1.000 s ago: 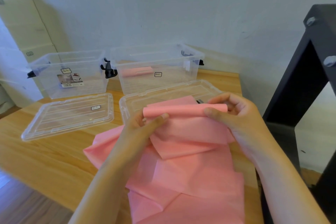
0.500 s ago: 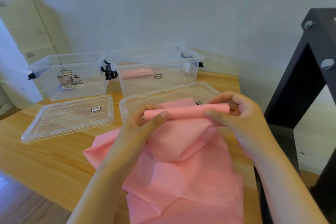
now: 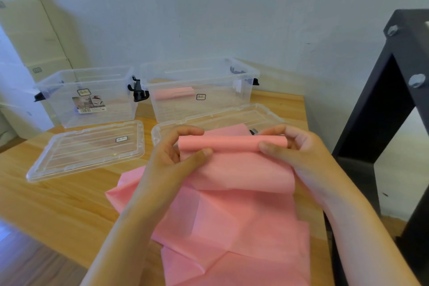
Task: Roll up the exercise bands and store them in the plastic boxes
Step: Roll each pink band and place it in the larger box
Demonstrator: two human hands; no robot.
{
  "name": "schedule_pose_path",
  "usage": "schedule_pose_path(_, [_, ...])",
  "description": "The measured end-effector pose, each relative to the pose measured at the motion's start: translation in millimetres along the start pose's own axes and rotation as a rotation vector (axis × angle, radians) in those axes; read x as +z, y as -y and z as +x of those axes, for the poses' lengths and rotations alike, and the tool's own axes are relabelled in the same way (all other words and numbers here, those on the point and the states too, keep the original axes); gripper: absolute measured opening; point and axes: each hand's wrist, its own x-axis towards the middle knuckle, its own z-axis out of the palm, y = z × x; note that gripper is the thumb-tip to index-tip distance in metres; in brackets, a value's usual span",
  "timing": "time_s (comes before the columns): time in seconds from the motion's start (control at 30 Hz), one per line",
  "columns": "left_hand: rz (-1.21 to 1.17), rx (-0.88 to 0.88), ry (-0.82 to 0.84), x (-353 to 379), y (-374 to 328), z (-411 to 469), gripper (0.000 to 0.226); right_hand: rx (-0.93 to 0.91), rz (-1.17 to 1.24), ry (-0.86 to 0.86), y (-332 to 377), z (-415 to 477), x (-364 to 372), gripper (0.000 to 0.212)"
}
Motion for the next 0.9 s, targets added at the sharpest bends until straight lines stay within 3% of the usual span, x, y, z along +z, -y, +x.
schedule_pose_path(0.23, [0.115, -0.028, -0.013, 5.3, -0.5, -1.4, 0.034, -0.134, -0.022, -0.006, -1.9, 1.0, -0.5, 0.028])
schedule_pose_path(0.37, [0.106, 0.052, -0.048, 7.0, -2.7, 0.5, 0.025, -0.065, -0.023, 0.066, -0.2, -0.4, -2.9, 0.039])
schedule_pose_path(0.57, [0.058, 0.015, -0.014, 2.5, -1.1, -0.8, 0.044, -0.071, -0.024, 0.004, -2.2, -0.5, -0.8, 0.019])
schedule_pose_path(0.73, [0.130, -0.045, 0.012, 3.3, -0.5, -2.5, 0.034, -0.140, -0.033, 0.032, -1.0, -1.2, -0.7, 0.017])
schedule_pose_path(0.9, [0.141, 0.053, -0.018, 3.8, -4.6, -1.0, 0.025, -0.084, -0.020, 0.077, -0.6, -0.8, -2.1, 0.030])
